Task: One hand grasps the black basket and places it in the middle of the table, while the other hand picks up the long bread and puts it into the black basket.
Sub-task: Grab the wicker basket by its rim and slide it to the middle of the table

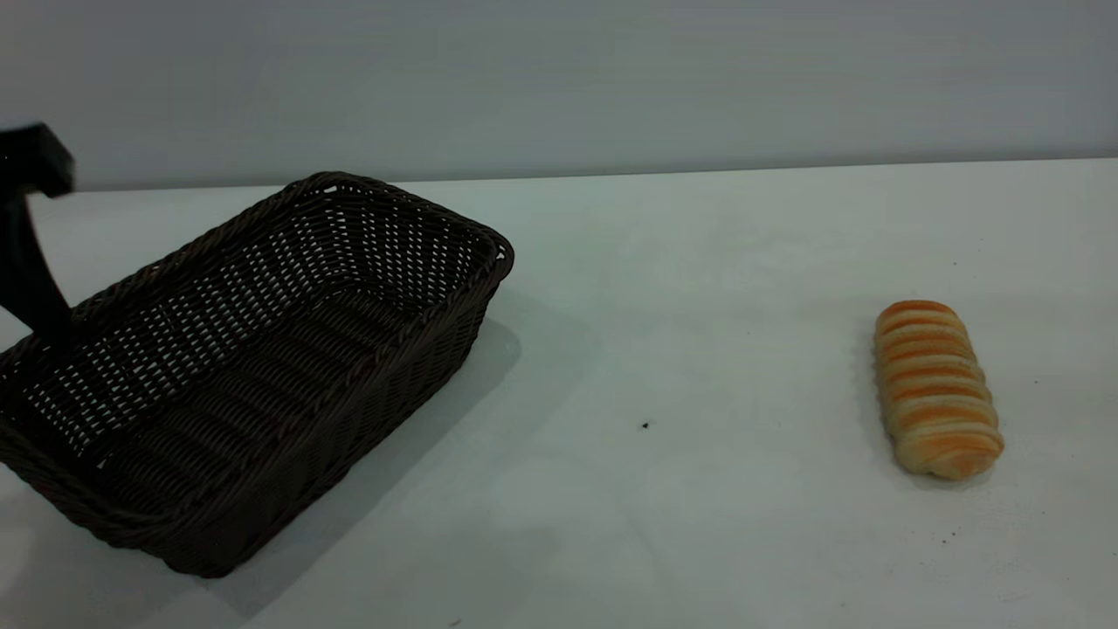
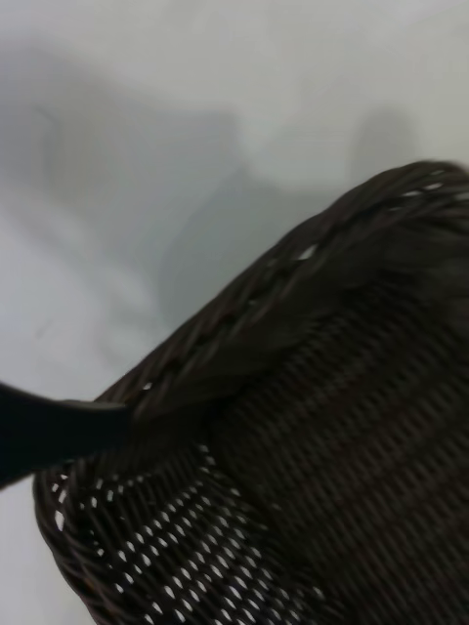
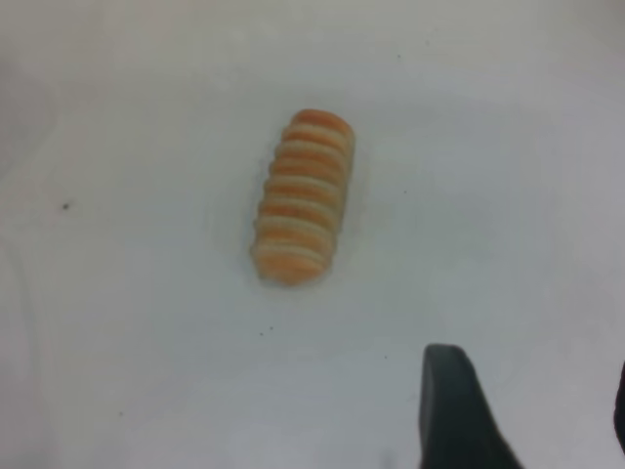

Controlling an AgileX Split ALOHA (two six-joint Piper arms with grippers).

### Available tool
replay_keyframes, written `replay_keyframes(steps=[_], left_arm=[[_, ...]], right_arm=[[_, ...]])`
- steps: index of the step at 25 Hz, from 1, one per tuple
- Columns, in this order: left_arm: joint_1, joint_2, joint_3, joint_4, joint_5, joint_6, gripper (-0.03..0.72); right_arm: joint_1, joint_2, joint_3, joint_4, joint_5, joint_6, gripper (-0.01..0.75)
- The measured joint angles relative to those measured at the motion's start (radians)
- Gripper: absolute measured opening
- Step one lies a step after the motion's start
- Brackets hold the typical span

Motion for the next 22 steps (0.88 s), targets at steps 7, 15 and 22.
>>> replay_keyframes(steps=[7,15,22], left_arm=[[0.000,0.136,-0.054,0.042,0.084,-0.157,0.545],[0.000,0.250,-0.057,0.087,0.049,-0.253,0.544],[0.000,0.337,-0.066,0.072,-0.035,-0.271,0.544]], right_arm=[[0.000,0.000,0.000,0.015,-0.003,-0.001,0.373],[0.043,0.000,0.000,0.037,-0.002,-0.026,0.373],[0.049,0.000,0.000,0.035,0.016,-0.027,0.373]])
